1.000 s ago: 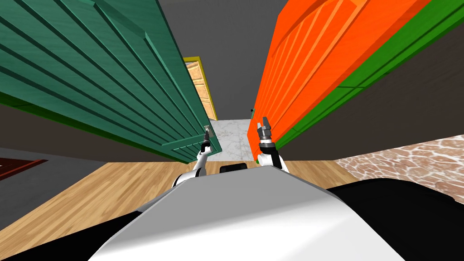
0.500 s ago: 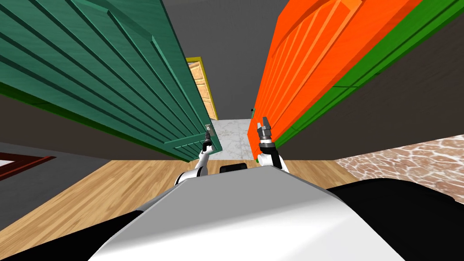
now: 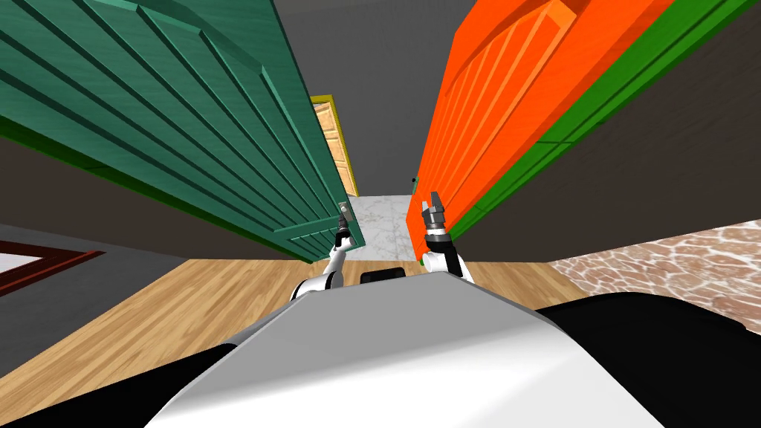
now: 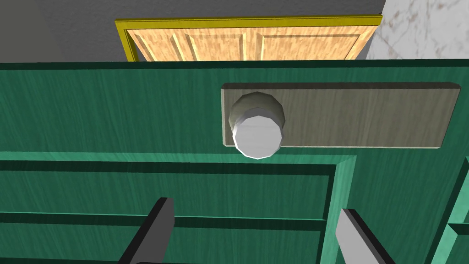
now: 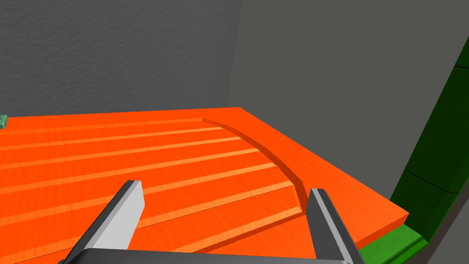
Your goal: Push the door open
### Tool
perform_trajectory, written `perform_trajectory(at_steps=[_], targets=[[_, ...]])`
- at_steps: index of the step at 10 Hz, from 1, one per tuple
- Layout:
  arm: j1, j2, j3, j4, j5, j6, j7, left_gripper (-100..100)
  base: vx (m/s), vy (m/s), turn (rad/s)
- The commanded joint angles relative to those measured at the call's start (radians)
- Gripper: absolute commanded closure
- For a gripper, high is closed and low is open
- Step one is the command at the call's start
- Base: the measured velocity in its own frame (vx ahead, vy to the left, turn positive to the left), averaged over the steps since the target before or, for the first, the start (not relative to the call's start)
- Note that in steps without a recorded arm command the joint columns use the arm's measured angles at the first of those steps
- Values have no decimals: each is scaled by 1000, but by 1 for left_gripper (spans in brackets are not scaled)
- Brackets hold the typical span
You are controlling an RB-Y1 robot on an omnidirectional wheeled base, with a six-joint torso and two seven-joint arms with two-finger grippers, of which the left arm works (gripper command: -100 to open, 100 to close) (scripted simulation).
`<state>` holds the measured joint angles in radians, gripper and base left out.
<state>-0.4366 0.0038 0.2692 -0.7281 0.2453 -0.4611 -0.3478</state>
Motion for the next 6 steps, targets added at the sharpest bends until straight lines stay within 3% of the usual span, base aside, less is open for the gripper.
perform_trajectory(at_steps=[1,2,3,6], targets=[[-5,-10,-2,0,11,2,31,-100,-34,7,12],[1,-7,-1,-8,6,4,17,-100,-16,2,1],[2,20,1,-8,8,4,22,-100,102,38,-32],[1,34,4,-5,9,2,23,-100,176,31,-18]])
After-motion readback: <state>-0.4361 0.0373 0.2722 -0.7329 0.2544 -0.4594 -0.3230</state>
